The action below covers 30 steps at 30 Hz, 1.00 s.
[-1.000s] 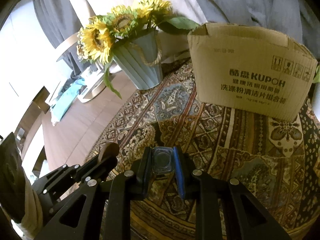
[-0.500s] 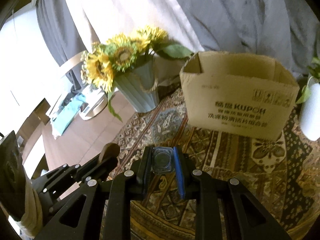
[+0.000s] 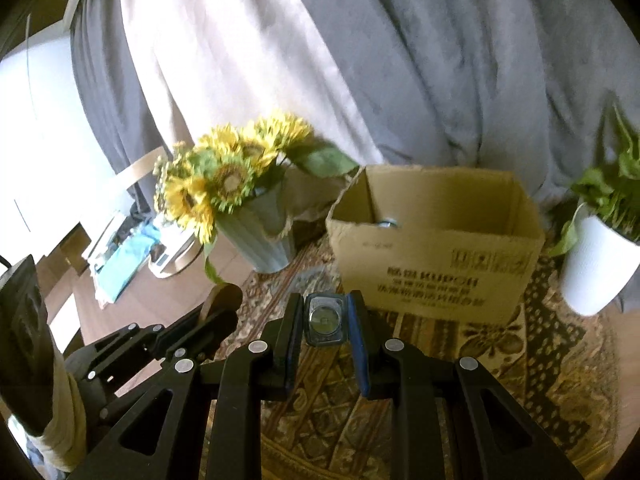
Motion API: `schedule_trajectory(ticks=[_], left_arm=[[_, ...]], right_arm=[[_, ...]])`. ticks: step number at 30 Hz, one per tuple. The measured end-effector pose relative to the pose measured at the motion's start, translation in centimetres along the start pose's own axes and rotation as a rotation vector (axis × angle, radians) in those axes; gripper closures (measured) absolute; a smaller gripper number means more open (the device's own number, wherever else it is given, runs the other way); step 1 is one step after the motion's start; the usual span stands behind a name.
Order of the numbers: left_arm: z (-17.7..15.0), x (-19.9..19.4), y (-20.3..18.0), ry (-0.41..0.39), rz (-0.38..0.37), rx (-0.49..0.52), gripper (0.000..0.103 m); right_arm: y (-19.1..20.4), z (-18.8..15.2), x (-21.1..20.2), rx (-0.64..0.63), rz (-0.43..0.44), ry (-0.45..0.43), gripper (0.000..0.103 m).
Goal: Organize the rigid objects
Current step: 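Lift the stick and clear item and carry both over the box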
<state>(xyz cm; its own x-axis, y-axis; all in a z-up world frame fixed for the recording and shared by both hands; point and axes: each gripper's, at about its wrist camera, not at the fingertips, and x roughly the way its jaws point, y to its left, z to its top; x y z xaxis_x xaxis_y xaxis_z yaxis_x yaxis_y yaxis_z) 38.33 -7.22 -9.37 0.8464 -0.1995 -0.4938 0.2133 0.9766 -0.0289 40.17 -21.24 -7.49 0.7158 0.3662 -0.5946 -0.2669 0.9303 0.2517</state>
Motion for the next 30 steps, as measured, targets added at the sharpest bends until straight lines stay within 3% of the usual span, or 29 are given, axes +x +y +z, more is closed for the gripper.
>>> schedule_trajectory(ticks=[20, 30], left_arm=[[6.8, 2.9, -2.8, -0.104, -0.054, 0.084, 0.091], [9.4, 6.0, -3.9, -0.112, -0.066, 0.119, 0.091]], right_arm=[[-2.8, 5.6, -2.5, -0.02, -0.068, -0.135, 0.079], [-4.9, 8.1, -1.6, -0.012, -0.092, -0.165, 0.079]])
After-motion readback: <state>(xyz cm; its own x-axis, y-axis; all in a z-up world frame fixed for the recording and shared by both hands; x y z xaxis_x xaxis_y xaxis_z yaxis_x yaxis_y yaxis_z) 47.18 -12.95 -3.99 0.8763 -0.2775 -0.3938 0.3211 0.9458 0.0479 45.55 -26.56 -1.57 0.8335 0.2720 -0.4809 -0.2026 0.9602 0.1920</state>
